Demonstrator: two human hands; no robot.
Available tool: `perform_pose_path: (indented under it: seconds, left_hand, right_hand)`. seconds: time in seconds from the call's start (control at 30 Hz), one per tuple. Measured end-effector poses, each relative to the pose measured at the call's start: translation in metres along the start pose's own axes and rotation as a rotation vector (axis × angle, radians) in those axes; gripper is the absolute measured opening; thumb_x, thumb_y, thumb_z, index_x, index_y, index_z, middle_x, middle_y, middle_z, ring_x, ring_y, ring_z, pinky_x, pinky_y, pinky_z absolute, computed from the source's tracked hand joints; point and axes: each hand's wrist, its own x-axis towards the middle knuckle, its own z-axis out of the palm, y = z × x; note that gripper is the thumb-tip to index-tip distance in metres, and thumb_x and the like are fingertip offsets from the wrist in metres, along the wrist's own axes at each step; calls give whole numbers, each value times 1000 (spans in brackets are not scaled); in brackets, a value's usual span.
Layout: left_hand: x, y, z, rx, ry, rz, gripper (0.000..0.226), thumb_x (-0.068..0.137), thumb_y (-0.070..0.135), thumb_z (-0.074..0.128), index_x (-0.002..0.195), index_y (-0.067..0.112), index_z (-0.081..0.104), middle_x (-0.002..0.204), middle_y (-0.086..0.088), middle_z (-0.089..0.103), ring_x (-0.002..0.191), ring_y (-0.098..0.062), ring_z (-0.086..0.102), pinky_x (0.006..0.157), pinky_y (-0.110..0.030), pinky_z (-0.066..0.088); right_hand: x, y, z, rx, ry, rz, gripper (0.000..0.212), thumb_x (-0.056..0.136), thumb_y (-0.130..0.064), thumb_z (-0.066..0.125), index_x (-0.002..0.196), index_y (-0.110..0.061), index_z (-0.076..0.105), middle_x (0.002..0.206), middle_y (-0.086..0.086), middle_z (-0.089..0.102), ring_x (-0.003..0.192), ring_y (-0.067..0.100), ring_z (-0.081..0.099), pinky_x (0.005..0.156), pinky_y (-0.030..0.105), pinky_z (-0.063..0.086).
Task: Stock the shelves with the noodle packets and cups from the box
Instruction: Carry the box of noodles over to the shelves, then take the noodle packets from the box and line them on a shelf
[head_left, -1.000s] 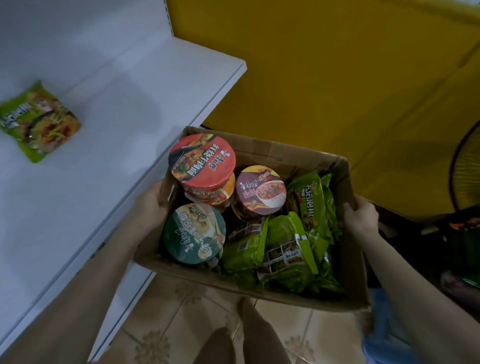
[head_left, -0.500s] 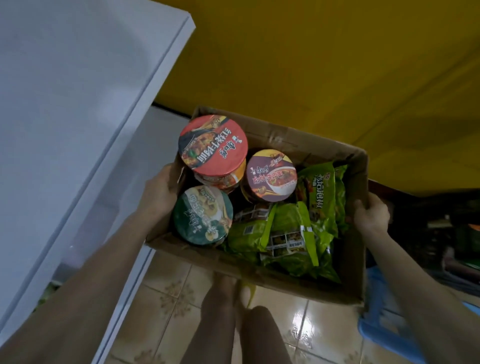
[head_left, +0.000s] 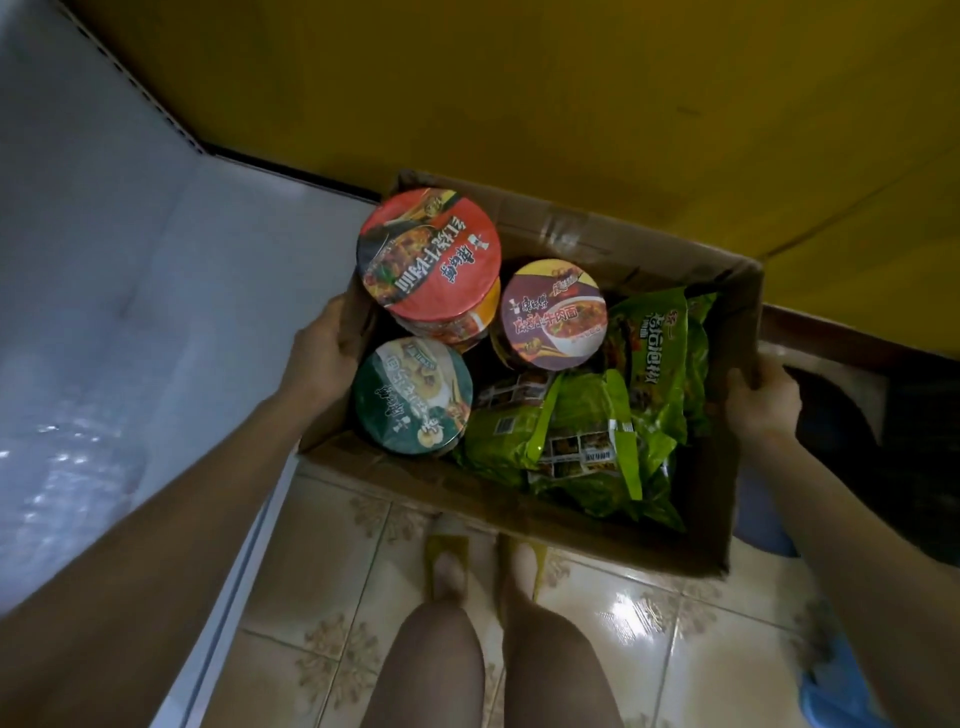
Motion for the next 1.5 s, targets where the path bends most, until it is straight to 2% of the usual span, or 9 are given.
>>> perform_pose_path:
  seconds: [0.2, 0.37, 0.47, 0.63, 0.93, 1.17, 1.3, 1.4, 1.5]
  left_hand:
    - [60, -37, 58, -13, 24, -34, 45, 93, 5, 50, 137, 5, 39, 134, -18, 50, 120, -32, 48, 91, -21, 33]
    - [91, -53, 88, 51, 66, -41, 46, 91, -3, 46, 136, 1, 39, 131, -25, 50, 118, -40, 47, 96, -36, 37]
    - [104, -62, 100, 74, 73, -32, 47, 90, -5, 47, 136, 0, 40, 130, -26, 50, 118, -41, 48, 96, -38, 37]
    - [122, -70, 103, 82, 92, -34, 46, 88, -7, 47, 133, -1, 43, 126, -27, 54, 114, -40, 50, 94, -37, 39]
    - [122, -76, 106, 52, 74, -63, 48, 91, -2, 46, 138, 3, 37, 130, -25, 51, 116, -40, 49, 95, -38, 39]
    - [112, -72, 109, -55, 66, -260, 42, 94, 19, 49, 132, 4, 39, 131, -21, 50, 118, -36, 48, 88, -34, 38]
    - [73, -44, 119, 49, 315, 95, 41, 89, 19, 50, 126, 2, 49, 126, -19, 52, 117, -33, 47, 96, -40, 40]
    - [42, -12, 153, 207, 57, 363, 39, 90, 21, 54, 125, 2, 52, 127, -20, 52, 118, -34, 48, 94, -41, 45]
    - [42, 5, 199, 506, -356, 327, 55, 91, 43, 51, 131, 7, 40, 128, -14, 47, 117, -29, 47, 91, -36, 42]
  right_hand:
    - [62, 21, 71, 5, 15, -33, 34, 96, -10, 41, 129, -5, 49, 124, 22, 56, 111, 39, 53, 91, 45, 44]
    - [97, 30, 110, 22, -17, -45, 34, 96, -6, 38, 128, -5, 49, 120, 21, 58, 97, 34, 58, 81, 40, 47]
    - [108, 35, 124, 25, -9, -45, 33, 96, -6, 38, 126, -5, 50, 117, 22, 59, 86, 31, 55, 81, 42, 48]
    - [125, 33, 135, 21, 2, -108, 33, 96, -6, 37, 125, -5, 52, 114, 21, 60, 84, 24, 52, 72, 31, 39]
    - [128, 32, 137, 15, -5, -76, 34, 97, -8, 37, 129, -6, 47, 118, 21, 58, 86, 25, 51, 78, 41, 46]
    - [107, 36, 128, 72, -111, 43, 40, 92, -11, 48, 131, -6, 43, 120, 17, 57, 93, 31, 56, 82, 43, 47]
    - [62, 29, 119, -159, 115, -330, 31, 93, -16, 51, 119, 1, 54, 118, 20, 56, 107, 34, 53, 83, 33, 40]
    - [41, 31, 134, -414, -151, -402, 35, 92, -34, 51, 109, -4, 59, 102, 16, 64, 92, 34, 61, 73, 36, 48]
    - [37, 37, 157, -707, -397, -250, 49, 88, -54, 49, 110, -10, 54, 100, 11, 64, 91, 29, 62, 70, 31, 45]
